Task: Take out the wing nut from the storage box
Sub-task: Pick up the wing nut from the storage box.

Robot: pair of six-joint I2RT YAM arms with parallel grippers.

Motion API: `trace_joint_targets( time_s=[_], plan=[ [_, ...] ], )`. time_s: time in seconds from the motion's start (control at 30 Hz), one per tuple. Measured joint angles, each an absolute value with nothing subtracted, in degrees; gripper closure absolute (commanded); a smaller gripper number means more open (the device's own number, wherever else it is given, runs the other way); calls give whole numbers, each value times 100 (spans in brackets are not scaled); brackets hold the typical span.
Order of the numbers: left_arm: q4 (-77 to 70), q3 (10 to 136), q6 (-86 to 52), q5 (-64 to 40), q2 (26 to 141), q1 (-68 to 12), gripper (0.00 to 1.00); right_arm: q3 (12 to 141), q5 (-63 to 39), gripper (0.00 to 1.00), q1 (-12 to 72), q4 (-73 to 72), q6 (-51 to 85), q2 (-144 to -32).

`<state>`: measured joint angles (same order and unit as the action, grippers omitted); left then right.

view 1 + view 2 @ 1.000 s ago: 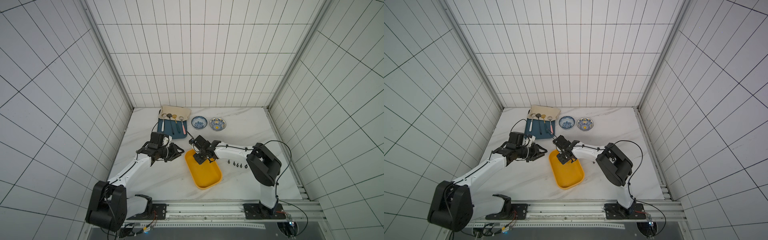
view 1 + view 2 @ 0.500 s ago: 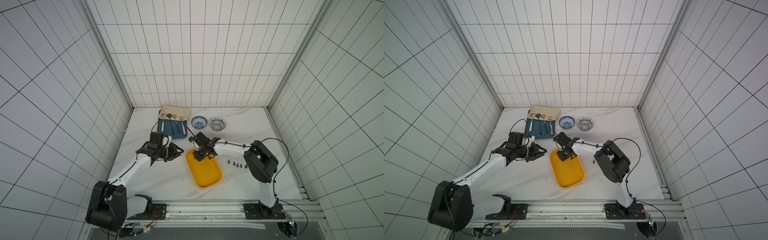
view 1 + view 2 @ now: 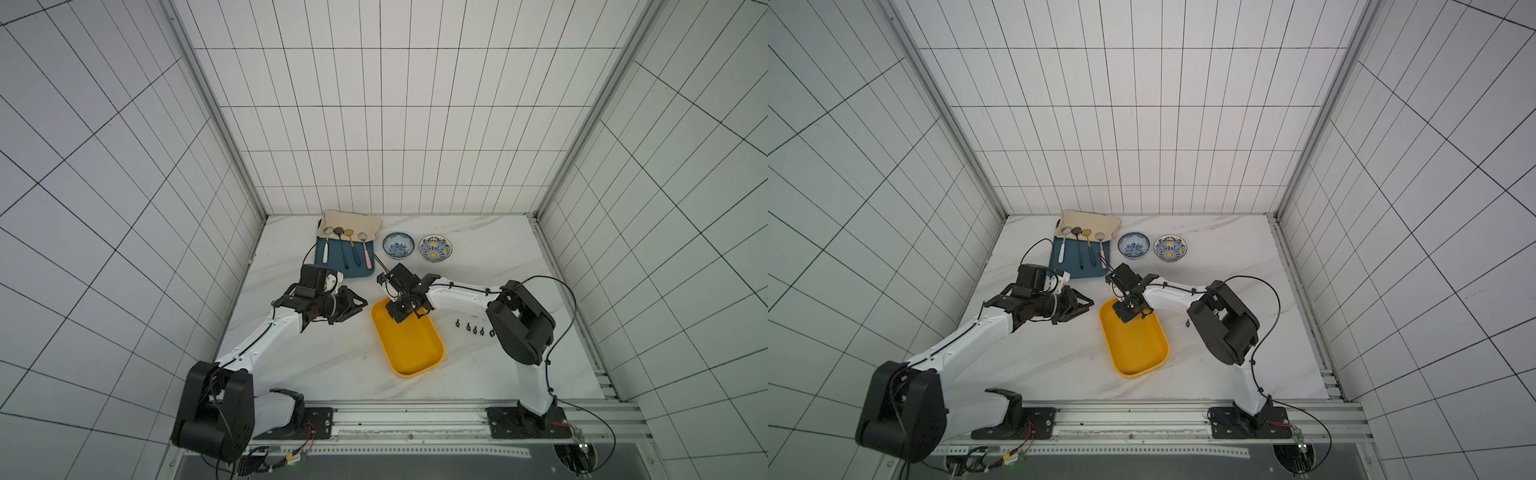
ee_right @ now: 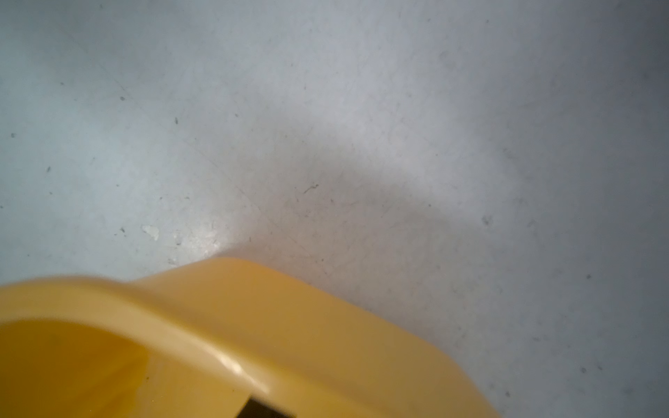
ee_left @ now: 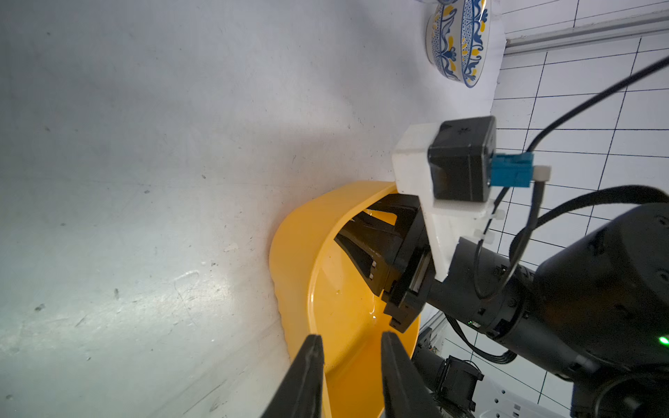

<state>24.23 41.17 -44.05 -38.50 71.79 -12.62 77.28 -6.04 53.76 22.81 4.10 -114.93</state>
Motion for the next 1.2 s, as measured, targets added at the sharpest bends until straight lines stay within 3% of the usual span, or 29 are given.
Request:
trace_joint_targets(
  time_s=[0.47,0.77,1.03,1.2],
  plan=[
    [2423,4110,-4403,-3854,7185,-1262,70,7728,-681,84,5513,2467,475,-11452],
    [2425,4110,-4403,-3854,7190,-1262,70,7728,-493,100,5513,2512,596,-11432],
    [2427,4110,-4405,-3830,7190,-1332,70,7566,-362,100,5553,2569,823,-10925],
    [2519,4283,-4410,-3575,7190,-2143,70,7308,-27,100,5601,2735,1212,-10119]
  ],
)
